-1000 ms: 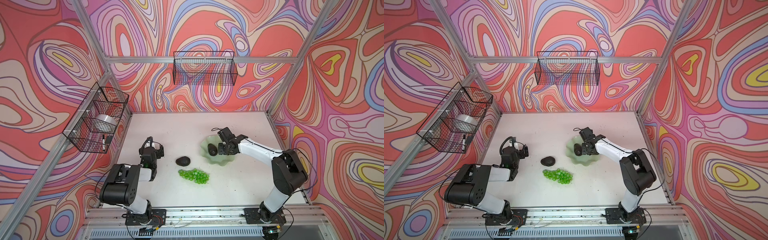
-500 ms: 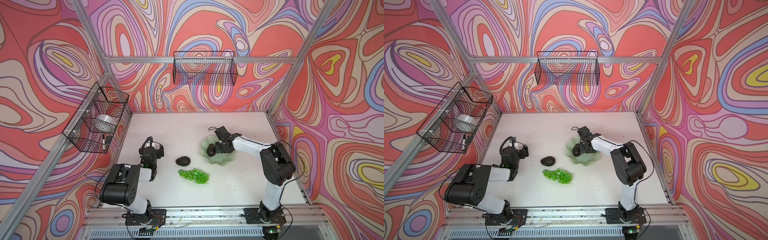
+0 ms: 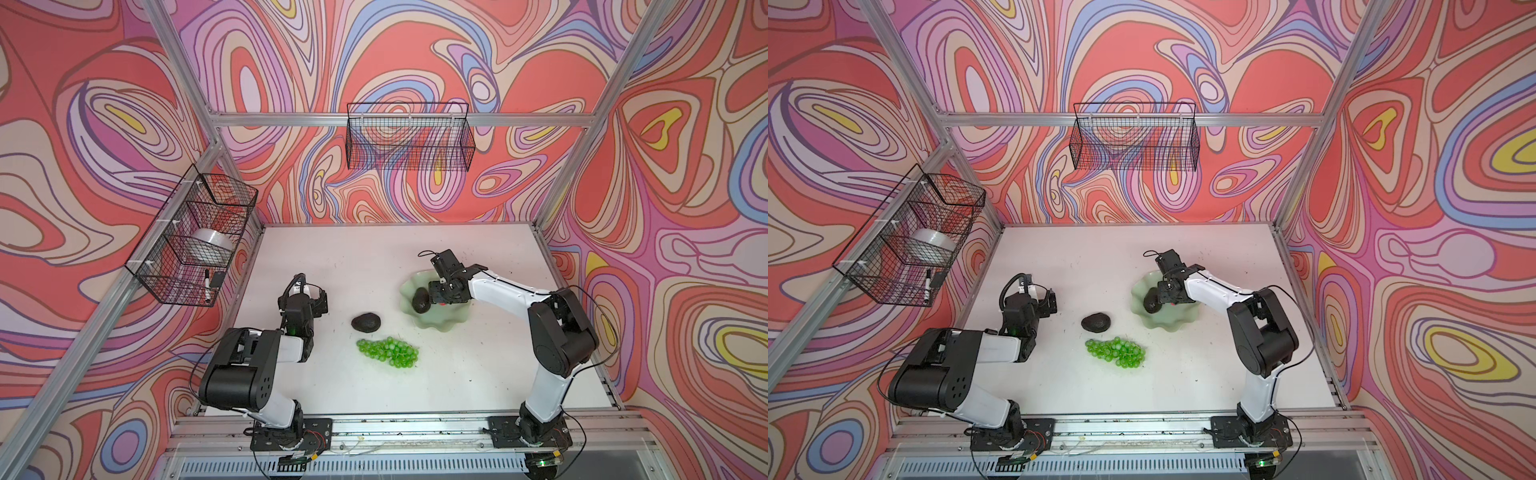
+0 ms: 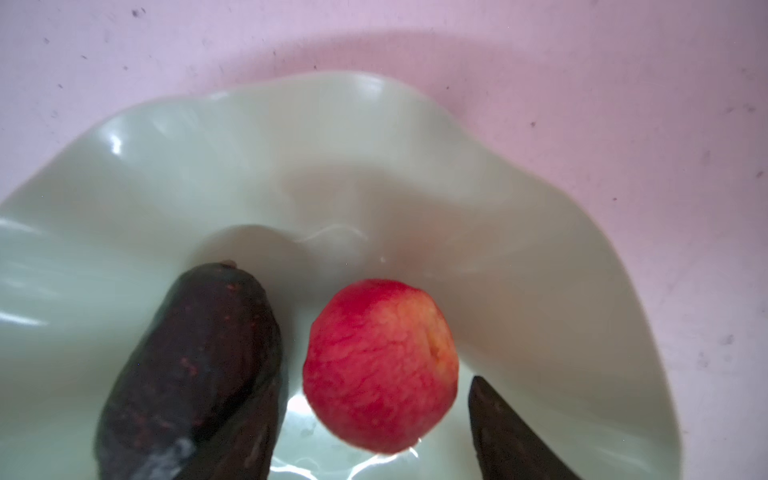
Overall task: Place and organize the fake fruits in the fruit bowl
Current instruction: 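Move the right gripper to the other avocado and grasp it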
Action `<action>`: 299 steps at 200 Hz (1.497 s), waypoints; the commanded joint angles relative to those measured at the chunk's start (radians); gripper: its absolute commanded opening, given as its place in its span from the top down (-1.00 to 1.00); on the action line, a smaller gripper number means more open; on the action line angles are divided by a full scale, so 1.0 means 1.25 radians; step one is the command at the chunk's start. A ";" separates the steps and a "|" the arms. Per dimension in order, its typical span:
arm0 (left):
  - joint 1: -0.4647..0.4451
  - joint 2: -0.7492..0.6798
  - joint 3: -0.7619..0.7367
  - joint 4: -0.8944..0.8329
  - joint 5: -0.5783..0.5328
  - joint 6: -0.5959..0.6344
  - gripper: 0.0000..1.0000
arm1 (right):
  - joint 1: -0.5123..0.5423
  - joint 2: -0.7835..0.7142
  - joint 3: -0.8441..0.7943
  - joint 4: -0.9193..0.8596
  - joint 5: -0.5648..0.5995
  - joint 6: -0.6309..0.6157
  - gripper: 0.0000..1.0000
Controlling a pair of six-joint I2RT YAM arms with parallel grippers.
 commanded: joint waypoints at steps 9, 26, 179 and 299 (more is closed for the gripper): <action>0.002 0.002 0.012 0.012 0.000 -0.006 -1.00 | 0.002 -0.124 0.032 -0.030 0.007 -0.025 -0.47; 0.002 0.002 0.012 0.012 0.000 -0.006 -1.00 | 0.042 -0.158 0.053 -0.038 -0.006 -0.065 -0.47; 0.002 0.001 0.012 0.012 0.000 -0.006 -1.00 | 0.302 0.098 0.183 0.054 -0.278 -0.530 -0.60; 0.002 0.002 0.012 0.012 0.000 -0.006 -1.00 | 0.314 0.258 0.256 0.120 -0.268 -0.537 -0.60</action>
